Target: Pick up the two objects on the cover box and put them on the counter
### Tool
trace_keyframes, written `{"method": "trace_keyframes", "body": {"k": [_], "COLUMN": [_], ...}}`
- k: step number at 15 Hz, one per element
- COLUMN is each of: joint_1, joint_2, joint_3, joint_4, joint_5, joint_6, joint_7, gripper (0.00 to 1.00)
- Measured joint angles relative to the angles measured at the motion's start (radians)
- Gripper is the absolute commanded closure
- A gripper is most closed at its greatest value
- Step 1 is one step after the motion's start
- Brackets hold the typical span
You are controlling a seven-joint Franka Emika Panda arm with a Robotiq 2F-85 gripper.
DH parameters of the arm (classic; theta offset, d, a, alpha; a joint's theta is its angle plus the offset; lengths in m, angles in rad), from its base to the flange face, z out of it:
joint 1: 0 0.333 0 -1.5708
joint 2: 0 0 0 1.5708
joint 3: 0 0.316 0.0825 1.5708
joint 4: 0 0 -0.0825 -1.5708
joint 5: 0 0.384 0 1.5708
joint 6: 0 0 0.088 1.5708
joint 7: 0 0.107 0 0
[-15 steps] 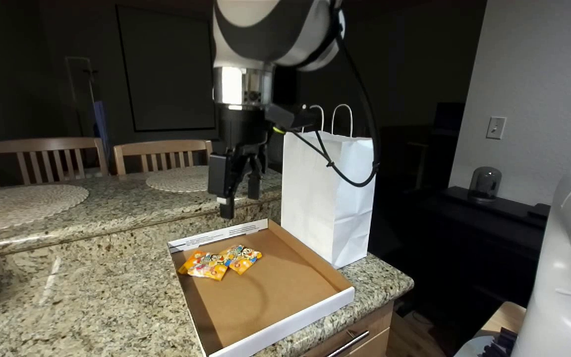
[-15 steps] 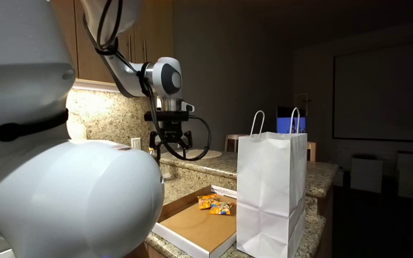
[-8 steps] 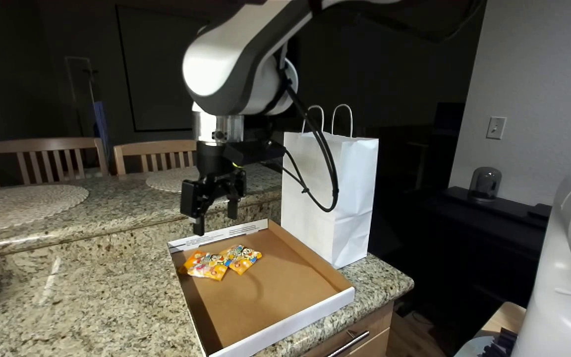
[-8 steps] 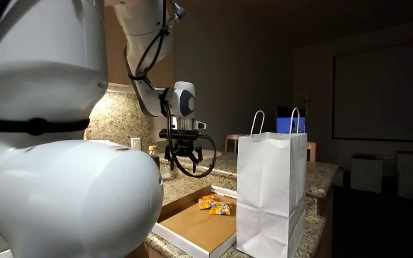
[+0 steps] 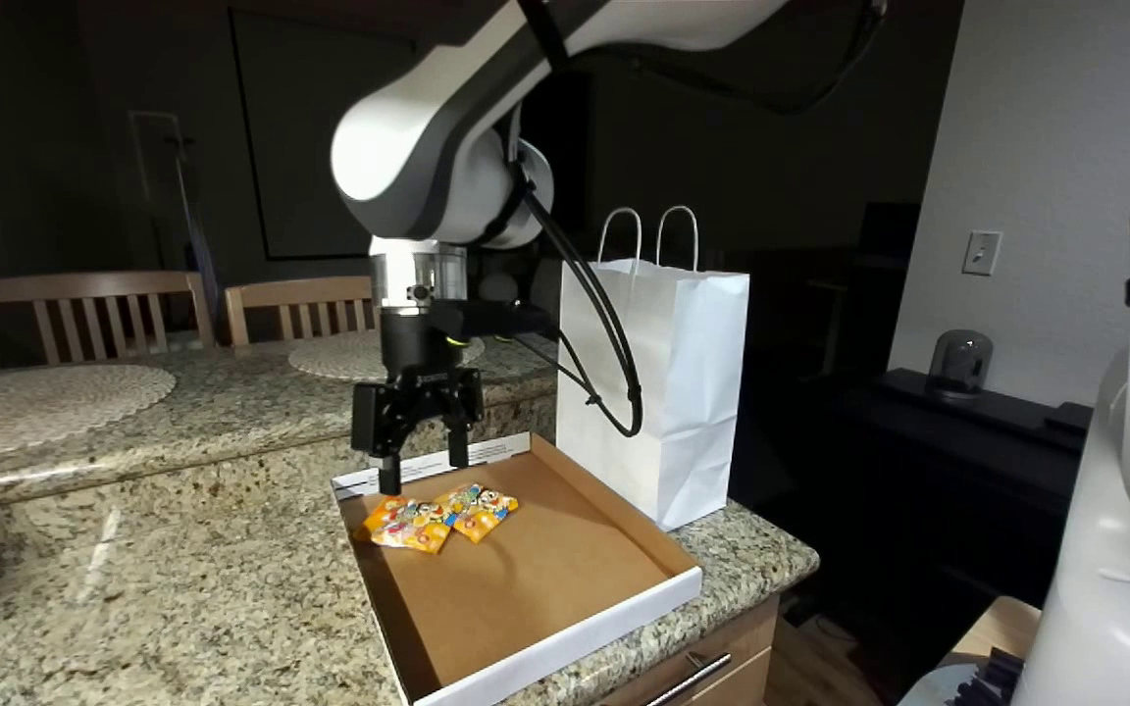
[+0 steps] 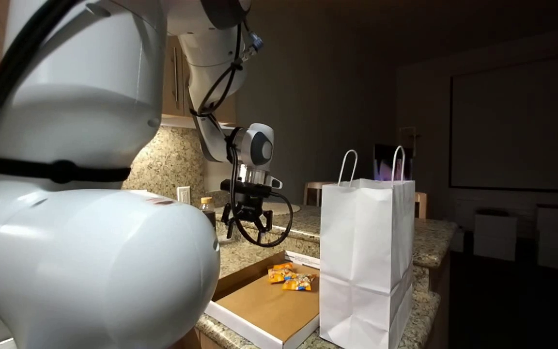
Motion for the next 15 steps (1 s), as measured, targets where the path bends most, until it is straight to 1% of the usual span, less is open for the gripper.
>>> {"method": "trace_keyframes", "body": {"k": [3,5,7,9,12,15], "joint_1": [0.001,0.003,0.006,0.016,0.034,0.038], "joint_2": [0.002,0.017,0.042,0.08,0.157,0.232], "joint_3": [0.0,0.0,-0.004,-0.02,-0.064,-0.105], "joint_4": [0.003,0.018,0.043,0.082,0.158,0.234], "joint_5": [0.0,-0.001,-0.01,-0.053,-0.118,-0.119], "joint_6": [0.0,0.026,0.098,0.15,0.145,0.093], "joint_7": [0.006,0.049,0.14,0.257,0.43,0.529], "gripper": [0.0,0.0,0.0,0.0,0.0,0.0]}}
